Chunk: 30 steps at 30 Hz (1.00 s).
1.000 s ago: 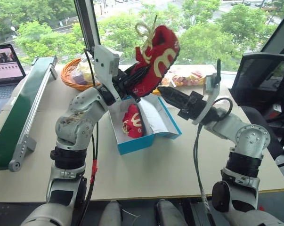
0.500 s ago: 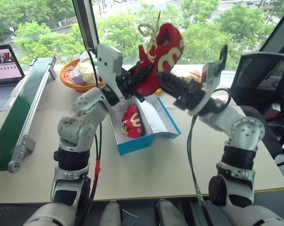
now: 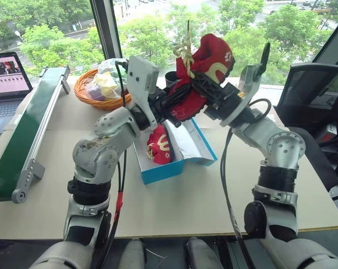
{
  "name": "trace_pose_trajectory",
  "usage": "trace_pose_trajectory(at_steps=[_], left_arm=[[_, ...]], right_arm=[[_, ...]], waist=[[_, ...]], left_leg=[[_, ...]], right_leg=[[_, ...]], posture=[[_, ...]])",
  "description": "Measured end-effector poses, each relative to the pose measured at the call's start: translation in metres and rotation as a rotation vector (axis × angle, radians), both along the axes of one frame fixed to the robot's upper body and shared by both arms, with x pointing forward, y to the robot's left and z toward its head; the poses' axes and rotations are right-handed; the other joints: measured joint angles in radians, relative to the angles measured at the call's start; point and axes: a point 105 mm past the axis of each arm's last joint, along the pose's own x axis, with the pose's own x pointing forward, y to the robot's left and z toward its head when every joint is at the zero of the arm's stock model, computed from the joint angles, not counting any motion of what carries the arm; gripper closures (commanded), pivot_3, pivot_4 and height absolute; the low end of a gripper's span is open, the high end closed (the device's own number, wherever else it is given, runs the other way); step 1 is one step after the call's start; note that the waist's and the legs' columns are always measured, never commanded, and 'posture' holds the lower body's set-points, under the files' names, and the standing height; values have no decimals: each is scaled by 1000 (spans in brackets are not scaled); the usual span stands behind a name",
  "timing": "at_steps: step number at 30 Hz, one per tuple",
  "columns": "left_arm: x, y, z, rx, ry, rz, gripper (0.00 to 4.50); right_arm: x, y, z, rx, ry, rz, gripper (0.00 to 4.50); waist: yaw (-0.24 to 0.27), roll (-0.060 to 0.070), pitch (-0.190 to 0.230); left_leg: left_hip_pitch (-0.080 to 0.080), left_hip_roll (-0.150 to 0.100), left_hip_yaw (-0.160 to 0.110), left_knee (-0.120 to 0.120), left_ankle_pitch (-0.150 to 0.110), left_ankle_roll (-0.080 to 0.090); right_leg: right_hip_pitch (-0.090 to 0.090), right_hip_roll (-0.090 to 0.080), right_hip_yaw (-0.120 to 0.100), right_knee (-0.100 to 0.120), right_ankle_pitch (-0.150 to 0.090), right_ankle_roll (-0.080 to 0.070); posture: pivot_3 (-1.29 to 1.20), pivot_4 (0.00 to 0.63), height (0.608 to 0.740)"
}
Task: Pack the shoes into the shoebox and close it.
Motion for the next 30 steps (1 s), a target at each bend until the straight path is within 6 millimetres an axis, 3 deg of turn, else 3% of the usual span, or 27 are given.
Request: trace_pose_trajectory(at_steps=[4, 6, 11, 15, 17, 26, 28, 30], left_arm=[[-3, 48, -24, 169, 51, 141, 1166], [-11, 61, -44, 226, 108, 162, 1166], [-36, 55, -66, 251, 166, 107, 1166], [-59, 54, -84, 256, 230, 99, 1166], [-61, 54, -81, 244, 214, 122, 1166], [-70, 59, -76, 230, 195, 195, 1166], [-71, 61, -76, 233, 195, 213, 1166], [-72, 60, -76, 229, 195, 218, 1166]], right_arm=[[-5, 33, -28, -186, 60, 72, 3610], [-9, 44, -39, -246, 79, 116, 3610], [-16, 66, -63, -259, 177, 230, 3610], [-6, 65, -82, -307, 210, 223, 3610], [-3, 68, -99, -346, 218, 232, 3610], [3, 93, -126, -415, 183, 305, 3610], [6, 93, -132, -470, 150, 320, 2622], [7, 92, -138, -529, 111, 332, 2034]], waist=[[2, 1, 0], [9, 1, 0], [31, 0, 1], [31, 0, 1], [30, 0, 1], [28, 0, 0], [30, 0, 0], [29, 0, 0]], left_leg=[[-1, 1, 1, -1, 0, 0], [-2, 1, 0, -1, 0, 0], [-4, 1, 0, 0, 0, 0], [-2, 1, 0, 0, 0, 0], [-2, 1, 0, 0, 0, 0], [0, 1, 0, 0, 0, 0], [3, 1, 0, 1, 0, 0], [11, 1, 0, 0, -1, 0]], right_leg=[[-1, 1, 1, -1, 0, 0], [-1, 0, 0, -2, 0, 0], [-1, 0, -1, -3, 0, 0], [0, 0, -1, -2, 0, -1], [0, 0, -2, -2, 0, -1], [2, 0, -1, -1, 0, -1], [5, 0, -2, -1, 0, -1], [13, 0, -2, -3, -1, -1]], posture=[[0, 150, 734], [0, 150, 734], [0, 150, 734], [0, 150, 734], [0, 150, 734], [0, 150, 734], [0, 150, 734], [0, 150, 734]])
